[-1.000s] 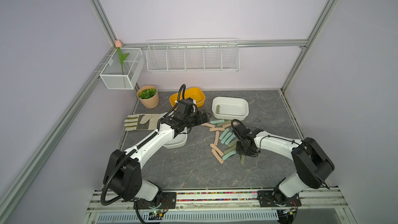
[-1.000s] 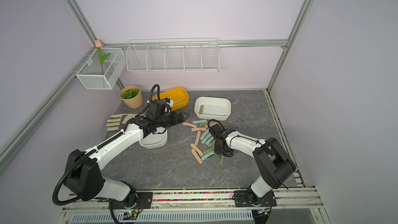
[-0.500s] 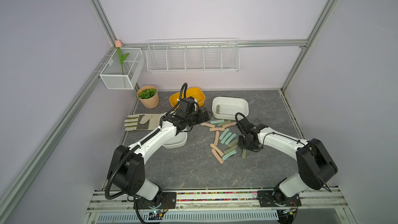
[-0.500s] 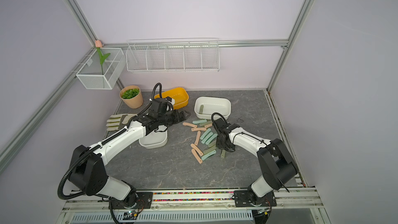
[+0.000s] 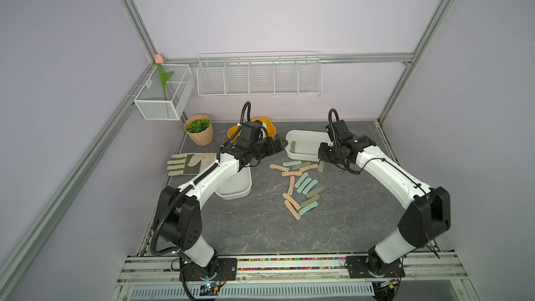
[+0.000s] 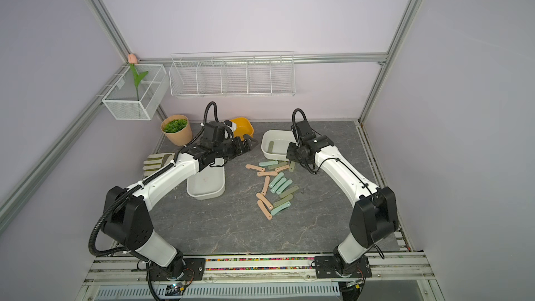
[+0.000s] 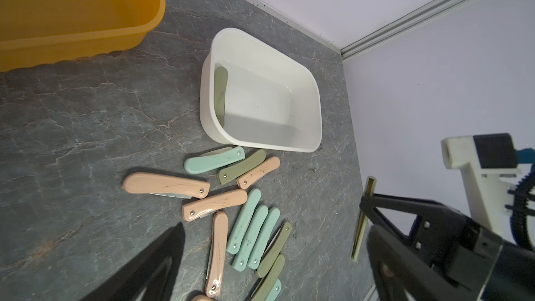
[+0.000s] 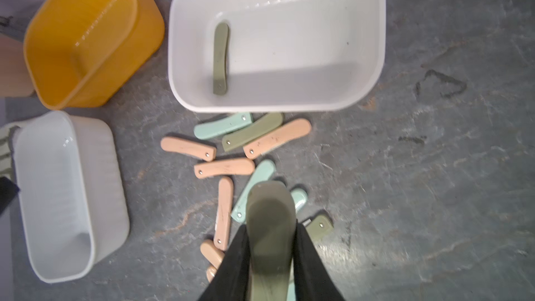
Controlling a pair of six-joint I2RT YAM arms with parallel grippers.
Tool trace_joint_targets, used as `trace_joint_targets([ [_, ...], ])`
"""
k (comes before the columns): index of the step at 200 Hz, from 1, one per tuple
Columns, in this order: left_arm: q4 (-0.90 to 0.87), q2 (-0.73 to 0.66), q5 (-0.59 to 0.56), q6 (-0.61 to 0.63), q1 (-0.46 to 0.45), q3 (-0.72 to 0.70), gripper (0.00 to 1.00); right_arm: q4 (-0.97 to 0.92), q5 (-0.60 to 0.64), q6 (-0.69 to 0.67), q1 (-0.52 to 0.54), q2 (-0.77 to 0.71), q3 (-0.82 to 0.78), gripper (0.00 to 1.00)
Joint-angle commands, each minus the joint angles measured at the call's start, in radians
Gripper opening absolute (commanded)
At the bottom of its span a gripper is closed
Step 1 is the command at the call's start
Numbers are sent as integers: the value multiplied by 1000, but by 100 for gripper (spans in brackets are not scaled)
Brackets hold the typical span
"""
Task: Place the fruit knives into the storage box by color
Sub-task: Pick up the fruit knife from the center of the board, then place the fruit knife in the storage box.
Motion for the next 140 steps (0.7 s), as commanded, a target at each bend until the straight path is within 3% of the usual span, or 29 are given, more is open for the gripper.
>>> trace_joint_targets([
  [1,-9,28,27,36,7,56,99,-13,-73,-28,-24,105,105,27],
  [58,-27,95,28,74,8,129,99,37,-184,-12,-91,337,348,27],
  [140,-42,176,62,71,8,187,99,131,-280,9,-132,596,569,28],
])
